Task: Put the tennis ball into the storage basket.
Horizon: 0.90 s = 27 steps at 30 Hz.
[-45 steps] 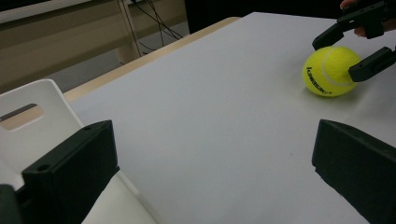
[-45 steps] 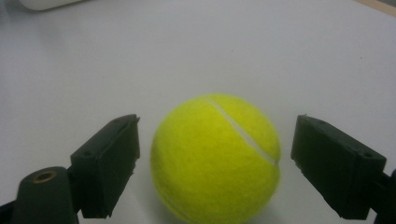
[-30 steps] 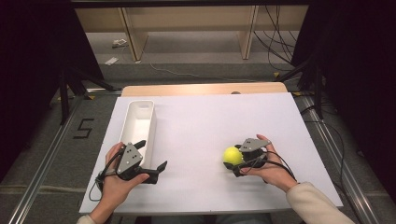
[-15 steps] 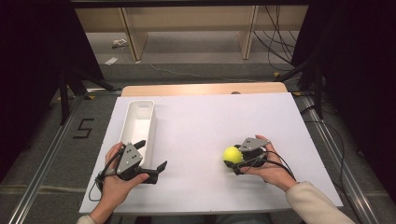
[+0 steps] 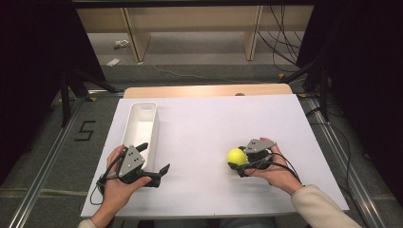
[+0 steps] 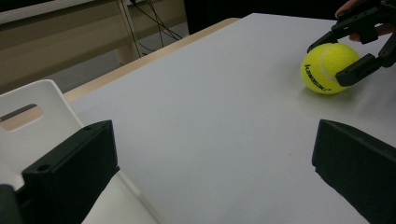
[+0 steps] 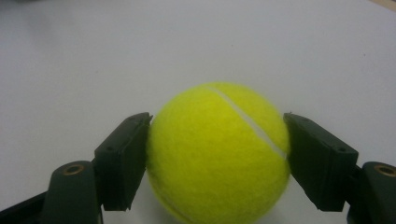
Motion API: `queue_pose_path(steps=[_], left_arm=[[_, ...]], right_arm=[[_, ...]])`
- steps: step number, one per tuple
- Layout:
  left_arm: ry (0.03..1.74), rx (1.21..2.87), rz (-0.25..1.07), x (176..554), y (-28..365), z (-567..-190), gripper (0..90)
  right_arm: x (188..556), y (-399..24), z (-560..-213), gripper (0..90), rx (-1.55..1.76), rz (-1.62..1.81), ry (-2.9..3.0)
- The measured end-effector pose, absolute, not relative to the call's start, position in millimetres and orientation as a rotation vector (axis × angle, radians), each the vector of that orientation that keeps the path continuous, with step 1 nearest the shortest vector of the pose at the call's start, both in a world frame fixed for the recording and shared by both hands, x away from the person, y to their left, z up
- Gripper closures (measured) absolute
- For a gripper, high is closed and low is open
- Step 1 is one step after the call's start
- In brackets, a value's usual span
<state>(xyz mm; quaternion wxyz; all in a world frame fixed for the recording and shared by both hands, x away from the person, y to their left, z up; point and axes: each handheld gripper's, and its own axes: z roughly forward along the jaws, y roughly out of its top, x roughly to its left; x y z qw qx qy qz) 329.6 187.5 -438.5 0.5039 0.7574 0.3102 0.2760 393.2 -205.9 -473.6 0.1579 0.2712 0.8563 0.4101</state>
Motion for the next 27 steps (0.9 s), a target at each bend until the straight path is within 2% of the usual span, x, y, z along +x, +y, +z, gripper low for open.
queue_pose_path(steps=[27], left_arm=[[0.746, 1.829, 0.664, 329, 188, -438, 0.0]], right_arm=[[394, -209, -460, 27.0, 0.783, 1.229, 2.375]])
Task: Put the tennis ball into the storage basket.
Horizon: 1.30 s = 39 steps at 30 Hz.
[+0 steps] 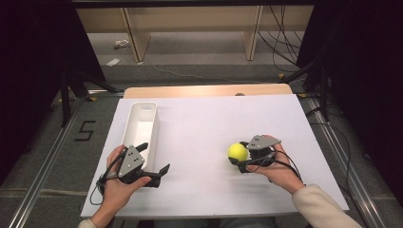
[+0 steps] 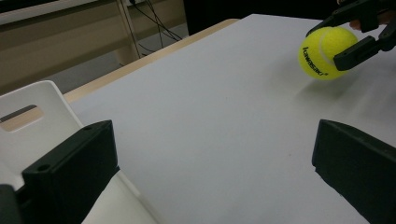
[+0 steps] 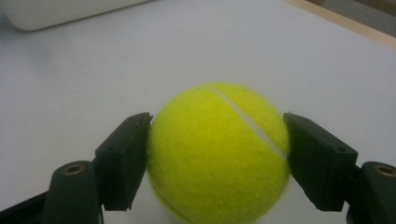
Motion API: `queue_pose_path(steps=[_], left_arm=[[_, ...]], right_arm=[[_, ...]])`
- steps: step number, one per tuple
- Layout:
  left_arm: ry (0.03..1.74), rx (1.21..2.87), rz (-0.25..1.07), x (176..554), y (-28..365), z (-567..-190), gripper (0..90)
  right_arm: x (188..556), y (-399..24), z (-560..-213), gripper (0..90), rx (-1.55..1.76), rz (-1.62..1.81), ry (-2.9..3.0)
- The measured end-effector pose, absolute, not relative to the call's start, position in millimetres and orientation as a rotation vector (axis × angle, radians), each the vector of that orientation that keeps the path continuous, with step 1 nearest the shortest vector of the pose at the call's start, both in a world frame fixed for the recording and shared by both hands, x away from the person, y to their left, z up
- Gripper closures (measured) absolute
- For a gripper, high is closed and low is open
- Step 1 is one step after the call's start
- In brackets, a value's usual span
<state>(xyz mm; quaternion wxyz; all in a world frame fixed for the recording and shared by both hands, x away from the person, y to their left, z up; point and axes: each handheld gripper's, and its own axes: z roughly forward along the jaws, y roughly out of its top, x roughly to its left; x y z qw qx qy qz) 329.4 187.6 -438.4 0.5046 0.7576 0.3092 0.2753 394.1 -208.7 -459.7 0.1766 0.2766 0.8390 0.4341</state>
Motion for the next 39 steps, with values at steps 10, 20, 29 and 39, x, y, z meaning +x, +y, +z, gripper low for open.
queue_pose_path(steps=[10, 20, 29, 39], left_arm=[[0.746, 1.829, 0.664, 329, 188, -438, 0.0], [0.746, 1.827, 0.665, 329, 188, -438, 0.0], [0.744, 1.821, 0.663, 329, 188, -438, 0.0], [0.744, 1.821, 0.663, 329, 188, -438, 0.0]], right_arm=[[393, -208, -455, 27.2, 0.777, 1.251, 2.36], [393, -207, -451, 27.2, 0.775, 1.265, 2.342], [394, -206, -447, 27.2, 0.776, 1.274, 2.322], [394, -204, -445, 27.2, 0.778, 1.283, 2.313]])
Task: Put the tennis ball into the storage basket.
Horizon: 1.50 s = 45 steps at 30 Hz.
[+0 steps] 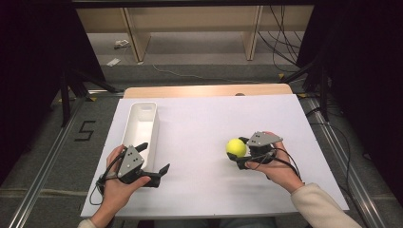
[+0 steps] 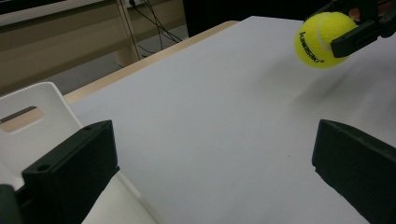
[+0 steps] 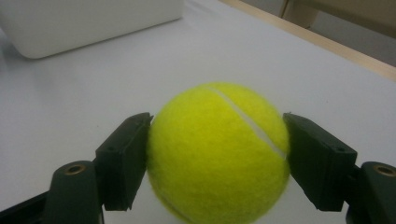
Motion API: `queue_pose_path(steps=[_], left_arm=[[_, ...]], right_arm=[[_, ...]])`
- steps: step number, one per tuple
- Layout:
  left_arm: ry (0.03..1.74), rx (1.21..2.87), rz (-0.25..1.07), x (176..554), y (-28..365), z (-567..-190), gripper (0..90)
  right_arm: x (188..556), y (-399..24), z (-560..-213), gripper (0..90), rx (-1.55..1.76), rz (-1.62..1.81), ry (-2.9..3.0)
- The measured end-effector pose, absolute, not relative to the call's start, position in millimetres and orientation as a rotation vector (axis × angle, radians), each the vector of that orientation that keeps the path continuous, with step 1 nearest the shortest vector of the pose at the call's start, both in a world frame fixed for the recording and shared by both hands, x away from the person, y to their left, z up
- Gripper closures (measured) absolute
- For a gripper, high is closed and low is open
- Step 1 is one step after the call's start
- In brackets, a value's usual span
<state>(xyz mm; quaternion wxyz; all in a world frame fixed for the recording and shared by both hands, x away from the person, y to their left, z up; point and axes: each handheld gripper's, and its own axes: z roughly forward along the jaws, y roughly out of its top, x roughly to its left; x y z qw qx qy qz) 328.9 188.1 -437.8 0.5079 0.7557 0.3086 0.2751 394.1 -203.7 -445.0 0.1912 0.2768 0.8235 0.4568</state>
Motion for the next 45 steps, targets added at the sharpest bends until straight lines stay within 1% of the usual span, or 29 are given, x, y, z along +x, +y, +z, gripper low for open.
queue_pose_path(steps=[45], left_arm=[[0.737, 1.819, 0.661, 328, 189, -437, 0.0]], right_arm=[[400, -177, -440, 27.3, 0.749, 1.328, 2.313]])
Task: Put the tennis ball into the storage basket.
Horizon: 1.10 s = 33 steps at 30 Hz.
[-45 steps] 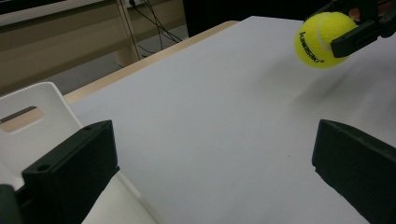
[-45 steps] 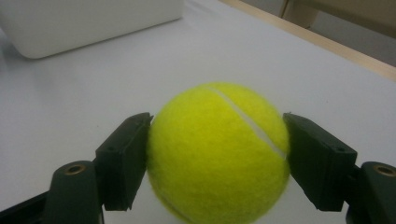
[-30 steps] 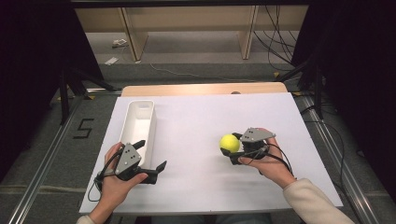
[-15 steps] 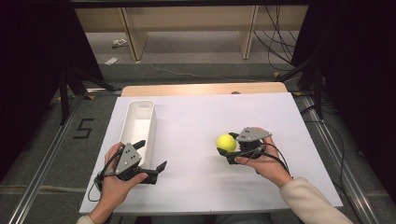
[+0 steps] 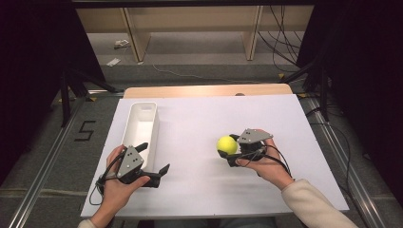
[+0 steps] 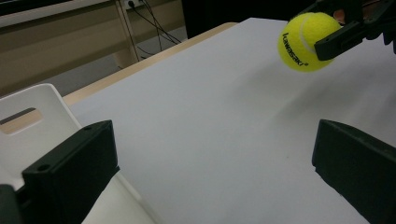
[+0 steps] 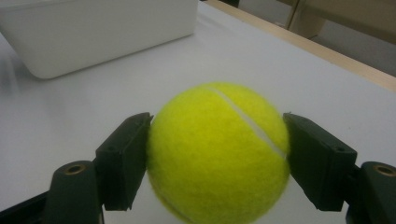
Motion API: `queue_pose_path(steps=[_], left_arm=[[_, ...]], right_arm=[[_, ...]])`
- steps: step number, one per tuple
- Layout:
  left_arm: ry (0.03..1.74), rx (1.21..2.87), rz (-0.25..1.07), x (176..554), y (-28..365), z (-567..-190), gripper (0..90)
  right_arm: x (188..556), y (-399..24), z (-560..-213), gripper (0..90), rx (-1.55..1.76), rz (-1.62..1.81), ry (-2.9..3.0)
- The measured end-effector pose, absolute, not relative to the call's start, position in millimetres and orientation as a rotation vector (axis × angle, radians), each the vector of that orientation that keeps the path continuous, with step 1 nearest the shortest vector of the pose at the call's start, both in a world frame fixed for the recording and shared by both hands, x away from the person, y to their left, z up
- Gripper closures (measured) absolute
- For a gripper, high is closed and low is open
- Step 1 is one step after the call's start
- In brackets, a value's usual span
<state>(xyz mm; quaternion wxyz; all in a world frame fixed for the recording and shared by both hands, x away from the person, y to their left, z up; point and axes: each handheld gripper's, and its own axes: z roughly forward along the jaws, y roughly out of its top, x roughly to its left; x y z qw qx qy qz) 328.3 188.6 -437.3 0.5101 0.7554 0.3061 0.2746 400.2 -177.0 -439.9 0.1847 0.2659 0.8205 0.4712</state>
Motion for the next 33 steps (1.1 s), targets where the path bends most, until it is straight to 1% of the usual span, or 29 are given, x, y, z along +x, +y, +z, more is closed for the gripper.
queue_pose_path(steps=[33], left_arm=[[0.734, 1.819, 0.663, 328.0, 188.7, -437.0, 0.0]], right_arm=[[405.3, -168.1, -437.7, 27.3, 0.756, 1.346, 2.3]])
